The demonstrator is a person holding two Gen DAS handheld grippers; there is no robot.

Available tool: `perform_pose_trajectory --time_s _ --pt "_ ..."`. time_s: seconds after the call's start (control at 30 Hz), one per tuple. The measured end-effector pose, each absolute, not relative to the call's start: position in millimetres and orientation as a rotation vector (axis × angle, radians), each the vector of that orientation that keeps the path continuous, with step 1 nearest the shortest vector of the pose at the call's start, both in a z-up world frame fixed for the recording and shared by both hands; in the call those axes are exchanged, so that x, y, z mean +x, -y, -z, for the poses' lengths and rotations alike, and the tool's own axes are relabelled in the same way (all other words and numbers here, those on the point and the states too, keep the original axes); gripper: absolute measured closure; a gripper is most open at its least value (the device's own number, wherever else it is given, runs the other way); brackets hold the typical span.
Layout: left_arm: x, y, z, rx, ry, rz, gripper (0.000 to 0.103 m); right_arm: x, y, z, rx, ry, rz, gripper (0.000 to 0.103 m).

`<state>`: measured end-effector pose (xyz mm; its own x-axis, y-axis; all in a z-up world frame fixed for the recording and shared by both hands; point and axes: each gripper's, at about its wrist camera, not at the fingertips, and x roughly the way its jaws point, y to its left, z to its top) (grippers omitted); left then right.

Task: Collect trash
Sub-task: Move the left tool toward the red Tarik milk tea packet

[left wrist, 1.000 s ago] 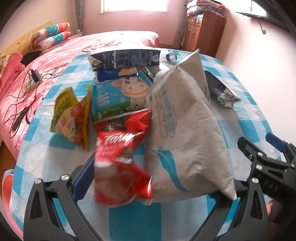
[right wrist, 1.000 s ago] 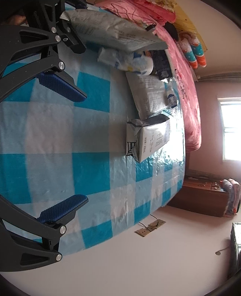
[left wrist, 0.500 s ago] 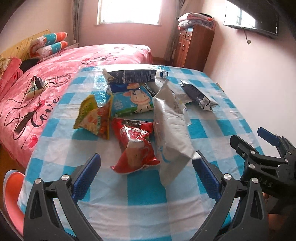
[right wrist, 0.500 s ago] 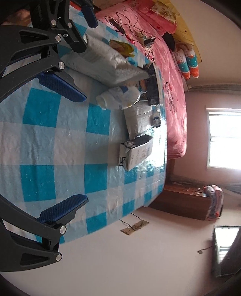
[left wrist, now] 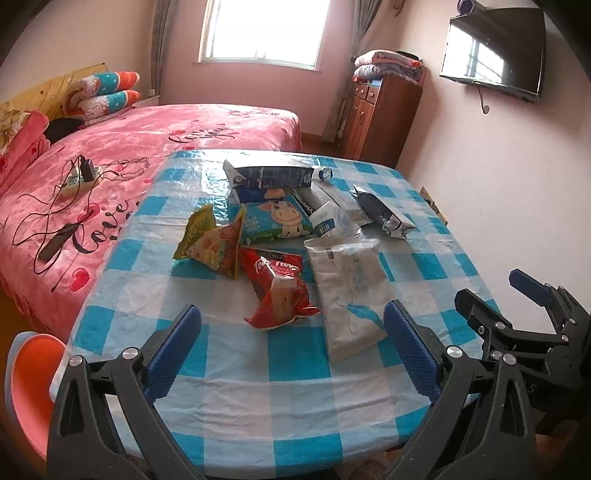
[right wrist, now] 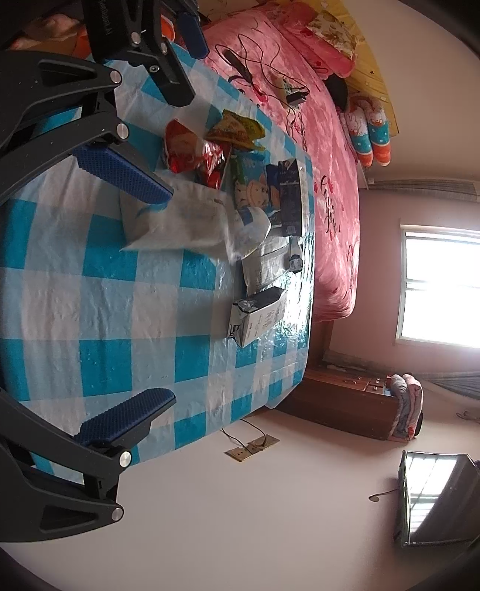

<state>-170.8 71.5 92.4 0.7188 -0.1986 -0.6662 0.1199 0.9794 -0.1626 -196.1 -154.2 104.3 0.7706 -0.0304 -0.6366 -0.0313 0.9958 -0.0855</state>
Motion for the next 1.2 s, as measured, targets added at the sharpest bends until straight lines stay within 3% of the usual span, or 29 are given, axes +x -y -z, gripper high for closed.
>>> perform_pose_trajectory --time_s 0.57,1.2 --pt "-192 -77 -114 -0.121 -0.690 0.188 0.004 -216 152 -131 -0.089 -0.639 0.013 0.004" --pt "-193 -78 -107 -0.117 -0.700 0.173 0.004 -206 157 -122 -0.060 -0.659 -0.028 0.004"
